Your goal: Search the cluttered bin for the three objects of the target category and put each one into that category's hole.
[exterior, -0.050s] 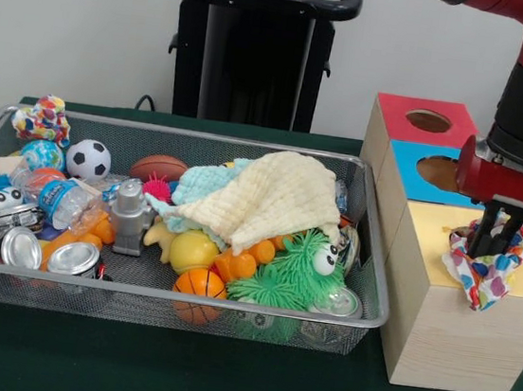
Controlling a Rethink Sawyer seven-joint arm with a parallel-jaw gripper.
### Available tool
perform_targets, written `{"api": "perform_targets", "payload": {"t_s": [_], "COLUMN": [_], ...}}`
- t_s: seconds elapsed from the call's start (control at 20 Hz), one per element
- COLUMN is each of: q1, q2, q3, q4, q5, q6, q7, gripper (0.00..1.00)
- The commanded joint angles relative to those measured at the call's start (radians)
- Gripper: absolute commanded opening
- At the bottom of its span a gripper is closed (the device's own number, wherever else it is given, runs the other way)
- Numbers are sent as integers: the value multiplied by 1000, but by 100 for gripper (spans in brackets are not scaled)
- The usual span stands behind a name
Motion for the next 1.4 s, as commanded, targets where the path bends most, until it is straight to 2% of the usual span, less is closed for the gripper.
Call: {"api": "perform_targets", "payload": {"t_s": [0.05,0.65,1.1,1.4], "q1": [-32,-13,-13,-8], "q2": [100,120,26,-63], "q3": [78,58,81,98], "q4": [141,142,276,392], "q5": [-4,17,16,11], "q6": [112,142,65,15], "q7": [88,149,115,85], "gripper": [0,0,0,0]}}
